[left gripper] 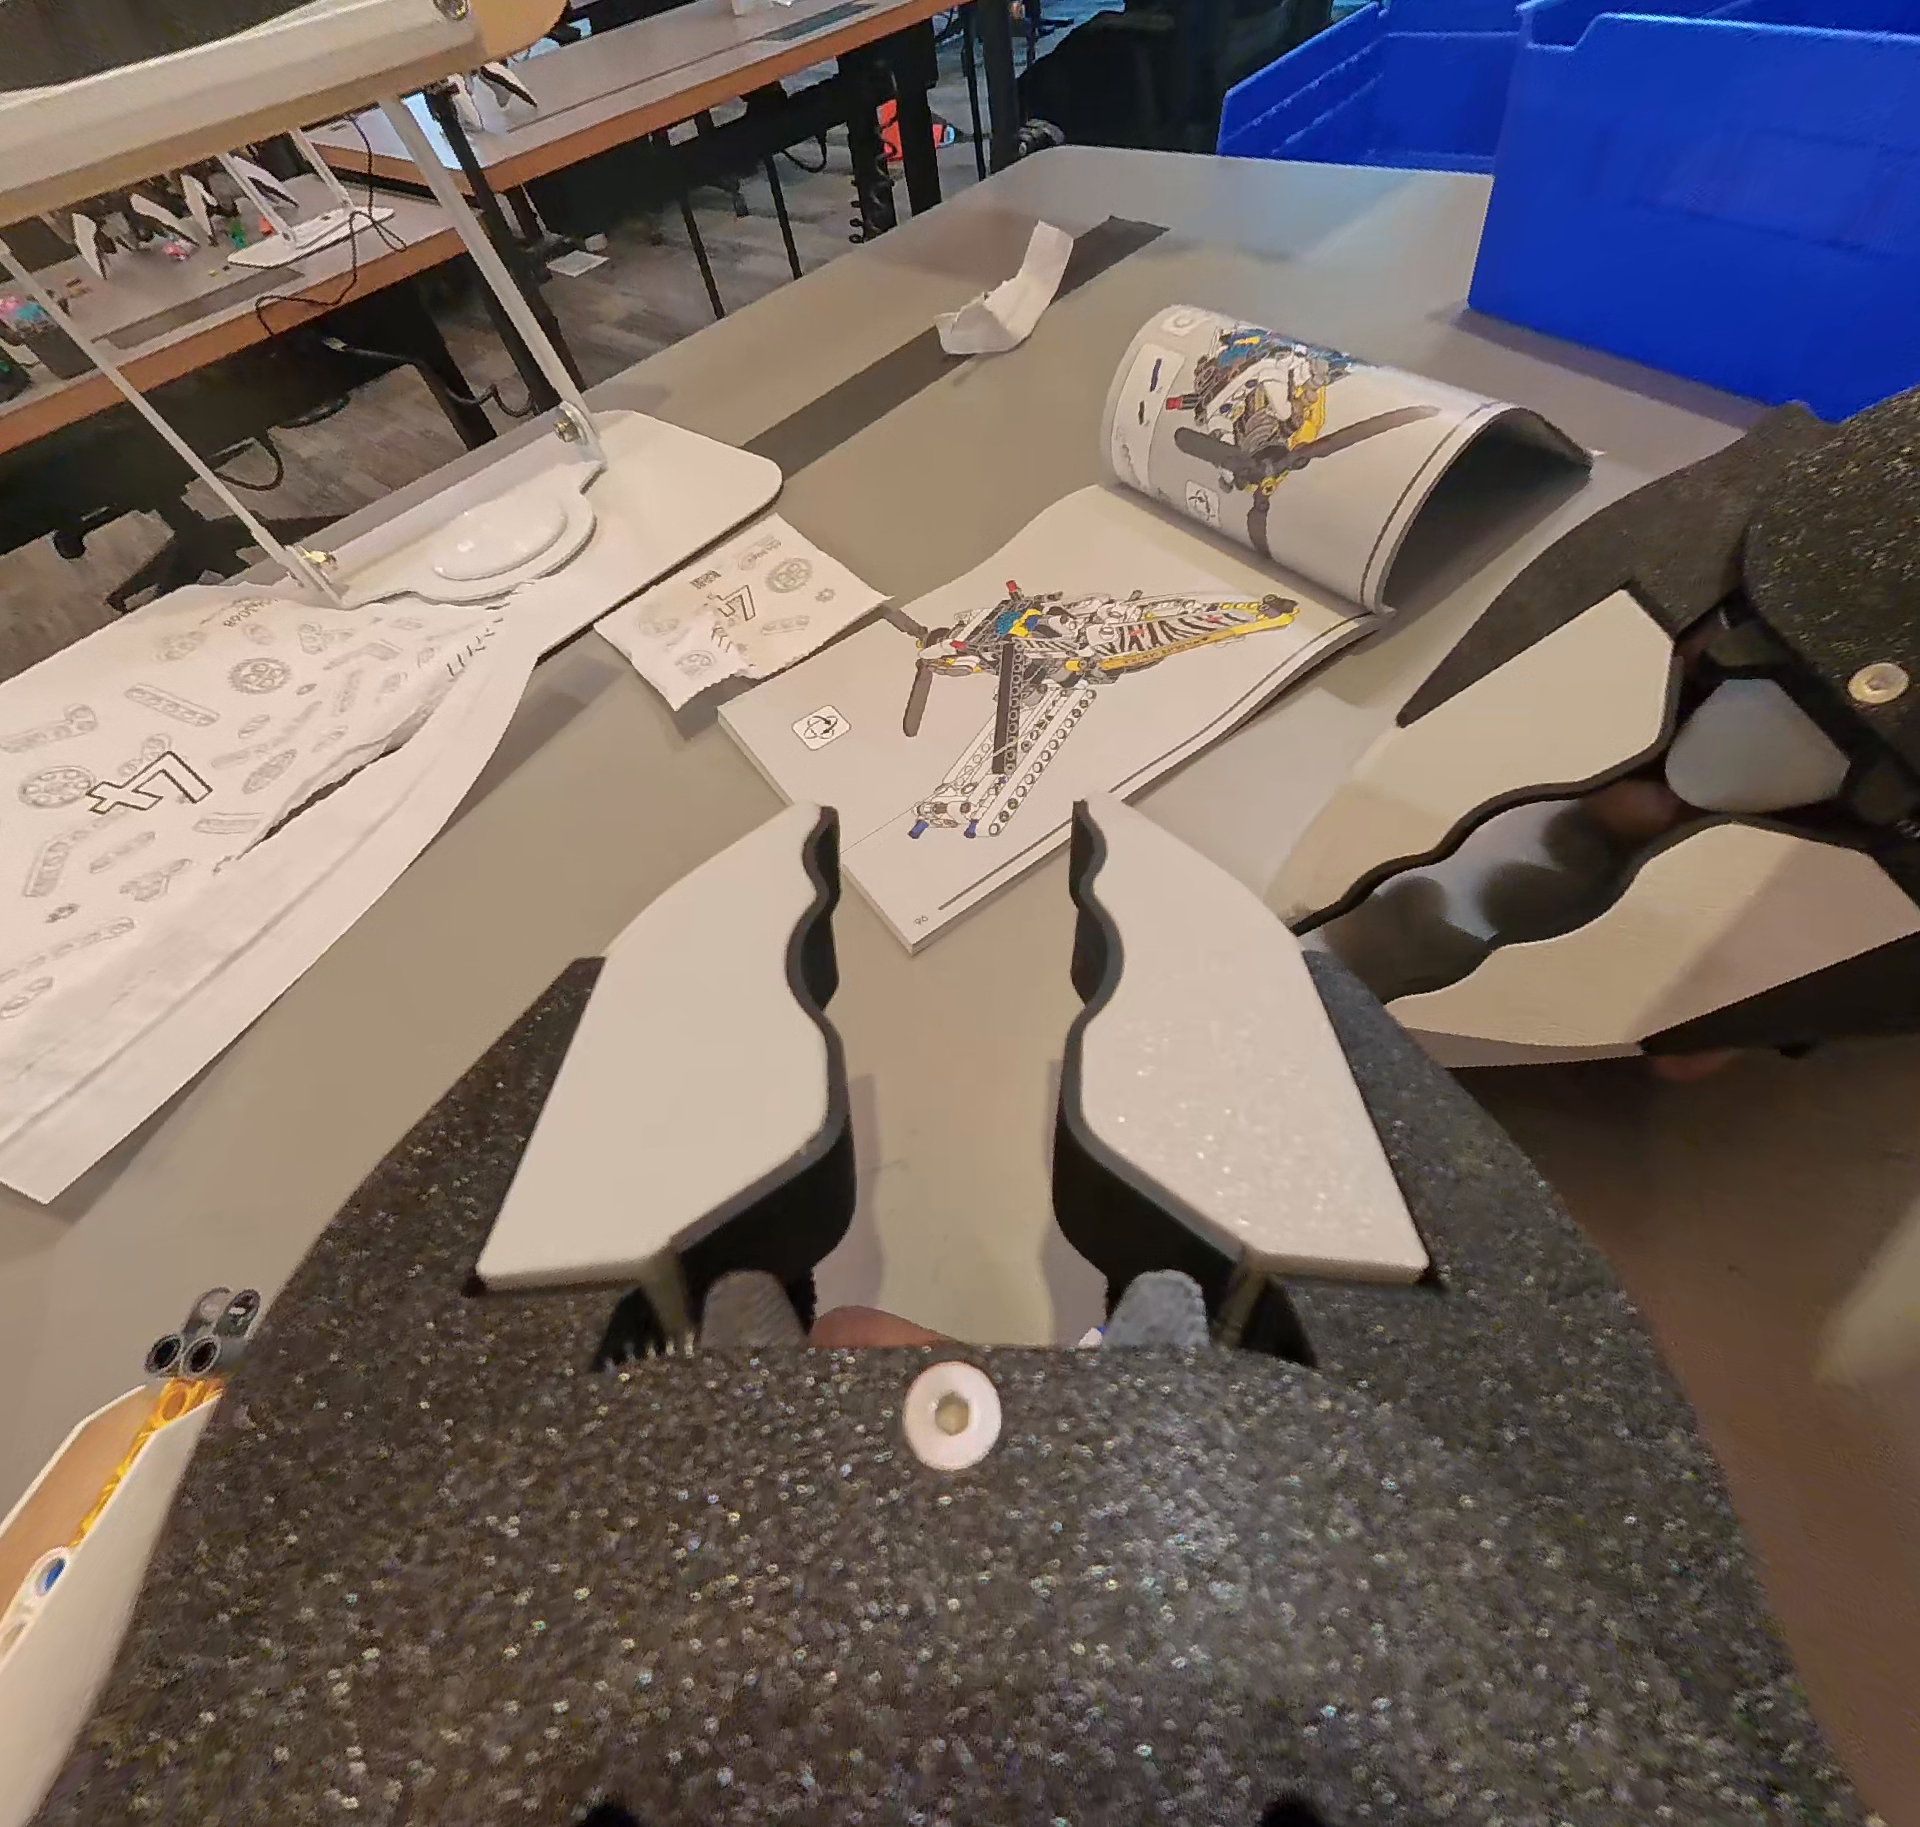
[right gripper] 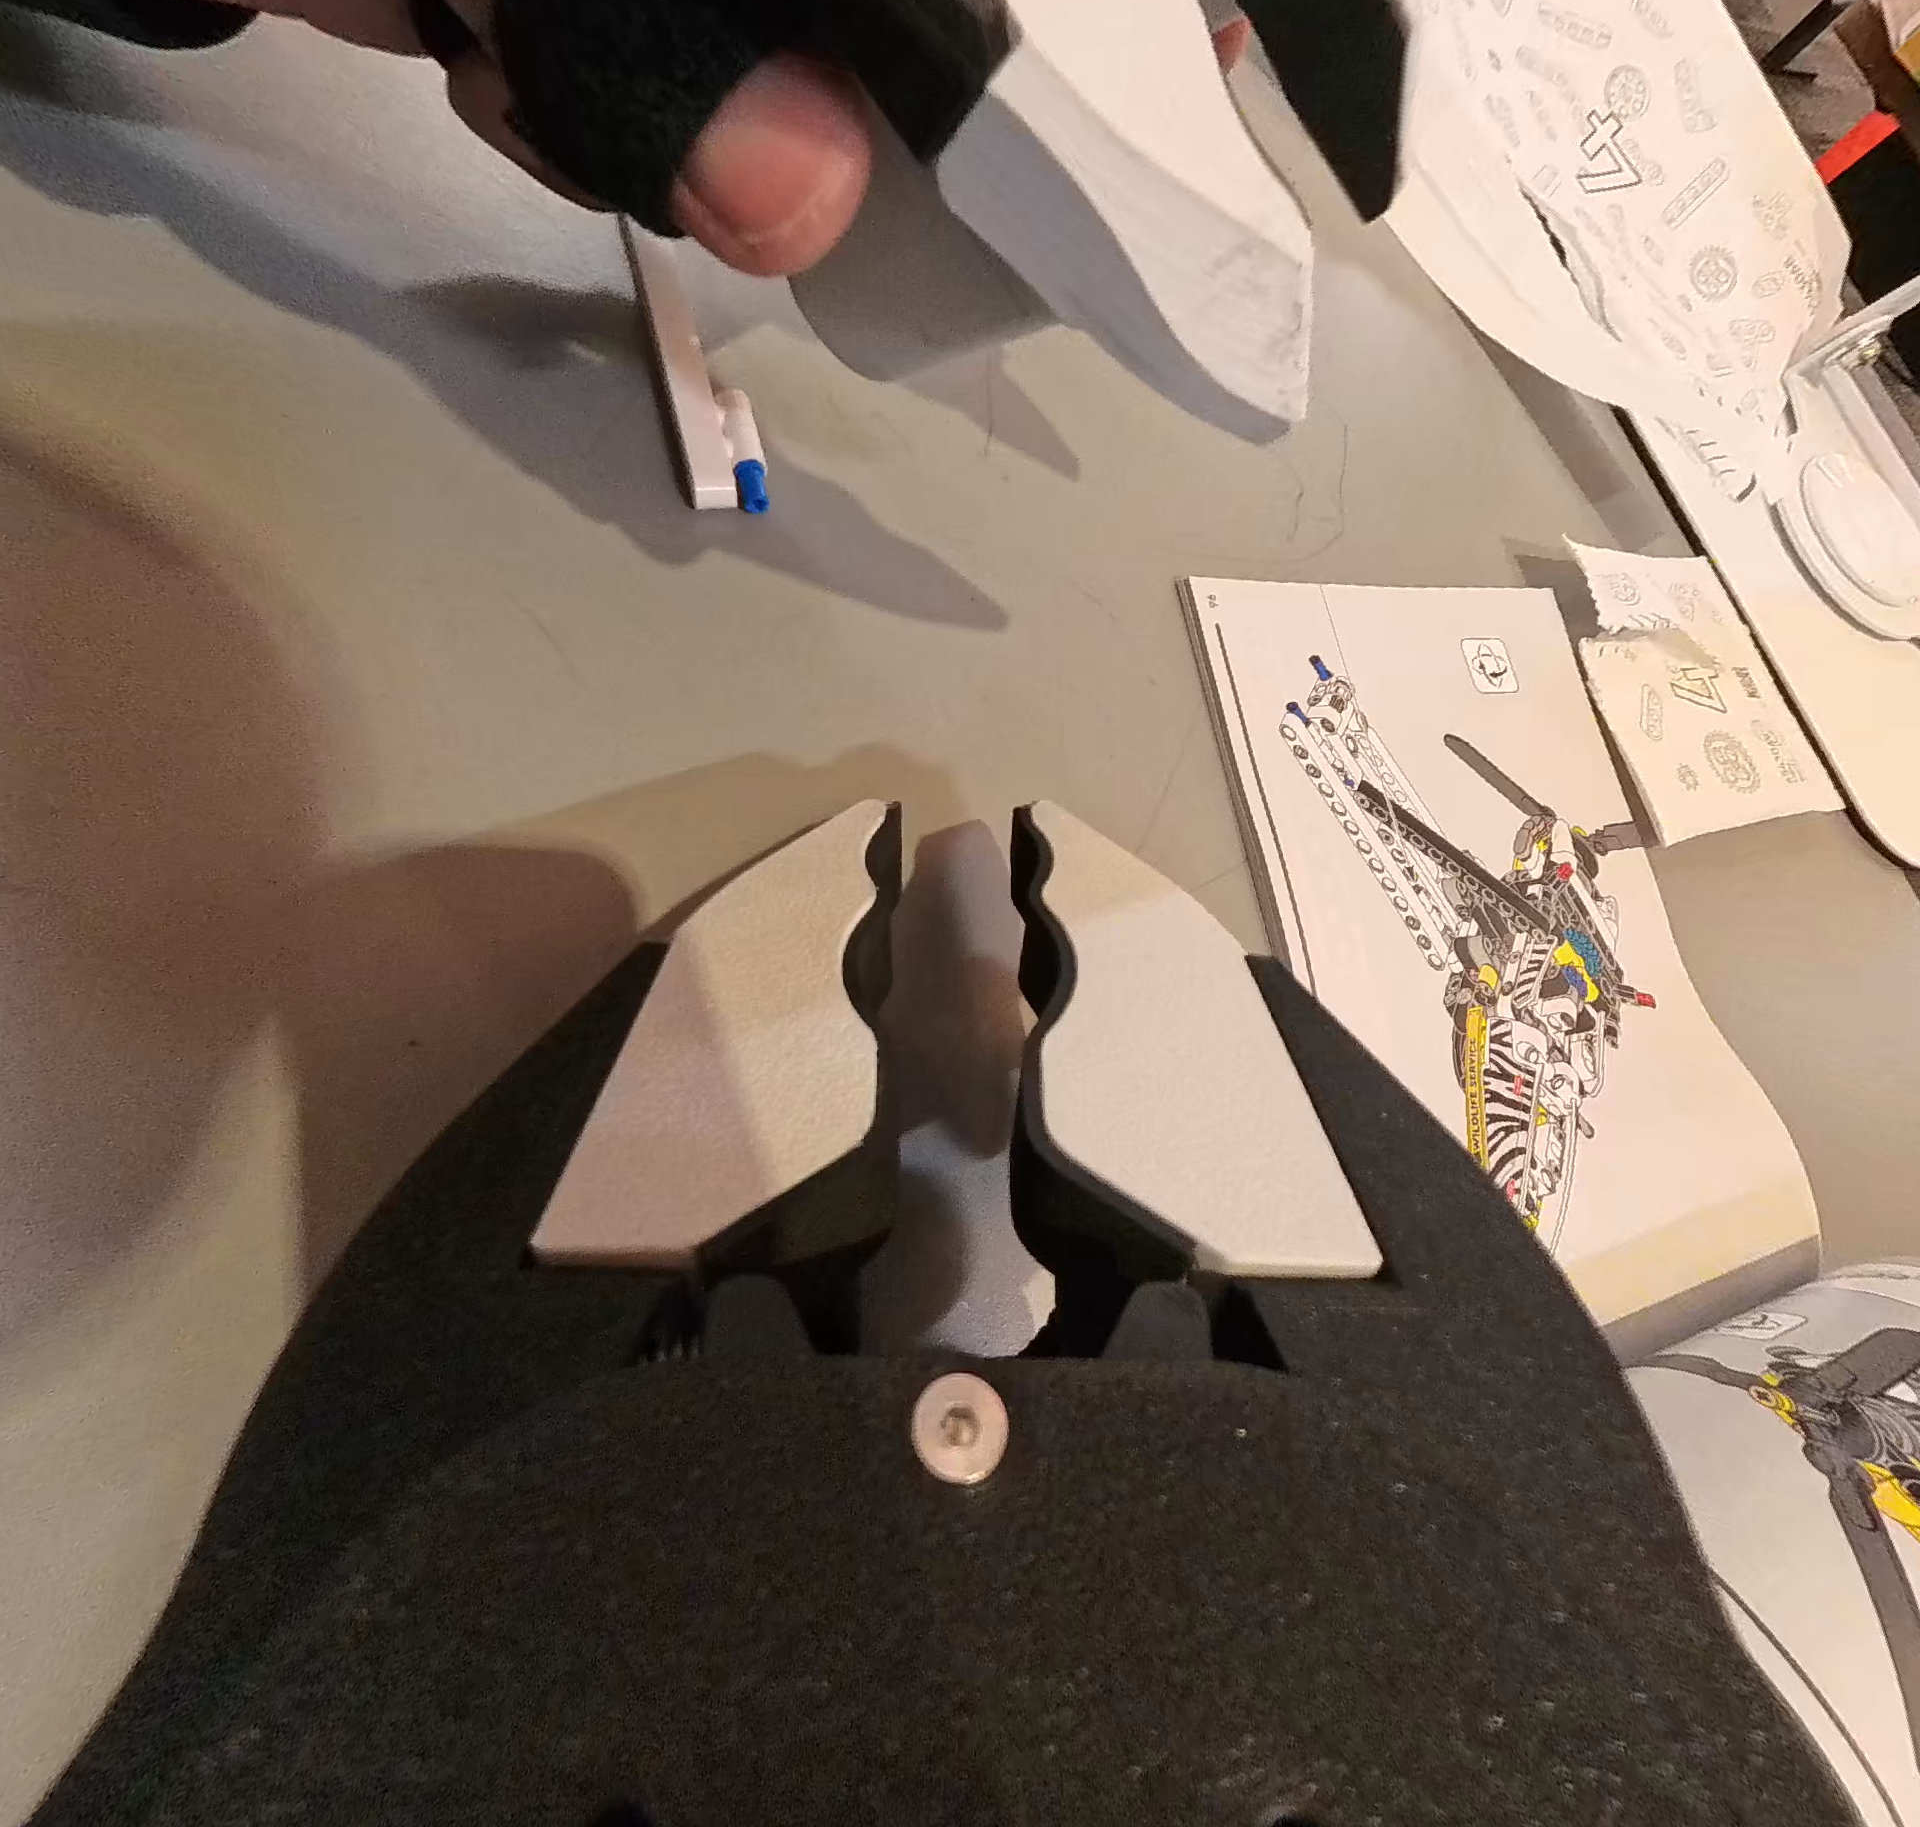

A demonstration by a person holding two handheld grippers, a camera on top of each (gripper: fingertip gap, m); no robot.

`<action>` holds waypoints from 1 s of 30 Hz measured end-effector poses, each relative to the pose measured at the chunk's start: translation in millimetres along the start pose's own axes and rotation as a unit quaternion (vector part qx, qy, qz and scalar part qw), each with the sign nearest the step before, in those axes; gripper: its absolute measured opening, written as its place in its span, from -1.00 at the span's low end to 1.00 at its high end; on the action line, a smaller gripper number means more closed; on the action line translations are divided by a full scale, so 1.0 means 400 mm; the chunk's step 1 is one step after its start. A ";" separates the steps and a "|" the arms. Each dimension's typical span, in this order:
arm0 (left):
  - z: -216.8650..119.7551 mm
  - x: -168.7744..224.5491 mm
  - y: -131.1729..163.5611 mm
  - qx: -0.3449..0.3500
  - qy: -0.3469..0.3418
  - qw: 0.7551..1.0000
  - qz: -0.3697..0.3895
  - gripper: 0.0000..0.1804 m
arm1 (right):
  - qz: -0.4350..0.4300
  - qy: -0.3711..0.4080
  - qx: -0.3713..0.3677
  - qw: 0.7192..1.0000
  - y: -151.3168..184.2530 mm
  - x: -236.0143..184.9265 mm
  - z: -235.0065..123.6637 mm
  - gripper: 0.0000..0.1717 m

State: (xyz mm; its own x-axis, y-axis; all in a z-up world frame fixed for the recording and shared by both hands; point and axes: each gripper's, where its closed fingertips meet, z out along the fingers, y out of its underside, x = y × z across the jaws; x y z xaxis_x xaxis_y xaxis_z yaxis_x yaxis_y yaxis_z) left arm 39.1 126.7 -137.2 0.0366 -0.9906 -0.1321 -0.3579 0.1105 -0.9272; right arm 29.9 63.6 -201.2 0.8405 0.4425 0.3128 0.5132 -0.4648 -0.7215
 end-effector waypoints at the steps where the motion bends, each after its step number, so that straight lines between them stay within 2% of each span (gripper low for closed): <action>1: 0.001 -0.002 0.003 -0.003 -0.001 1.000 -0.001 -0.51 | 0.000 0.000 0.000 1.000 0.000 0.000 0.000 -0.77; 10: -0.015 -0.020 -0.001 -0.022 0.005 1.000 -0.010 -0.50 | 0.001 -0.004 0.001 1.000 0.001 -0.001 -0.001 -0.78; 13: -0.045 -0.048 -0.012 -0.036 0.000 0.999 0.007 -0.49 | 0.004 -0.007 0.000 1.000 0.001 -0.001 0.000 -0.78; 16: -0.129 -0.114 -0.014 -0.046 -0.030 0.998 0.019 -0.48 | 0.004 -0.010 0.000 1.000 0.001 -0.003 0.000 -0.79; 20: -0.284 -0.197 0.039 -0.065 -0.085 0.994 -0.012 -0.48 | 0.002 -0.013 -0.001 1.000 0.000 -0.005 0.002 -0.80; 25: -0.432 -0.216 0.125 -0.118 -0.123 0.985 -0.002 -0.48 | 0.004 -0.014 -0.003 1.000 -0.001 -0.005 0.004 -0.81; 30: -0.501 -0.189 0.193 -0.142 -0.118 0.983 -0.012 -0.48 | 0.008 -0.012 -0.005 1.000 -0.001 -0.003 0.006 -0.81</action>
State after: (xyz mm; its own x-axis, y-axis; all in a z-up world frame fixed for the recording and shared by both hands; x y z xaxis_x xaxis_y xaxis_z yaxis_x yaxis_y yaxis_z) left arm -178.2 194.0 -128.7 0.2515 -0.9425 -0.2200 -0.5993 0.0268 -0.8001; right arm 28.2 65.0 -202.9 0.8439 0.4539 0.2860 0.5017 -0.4787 -0.7205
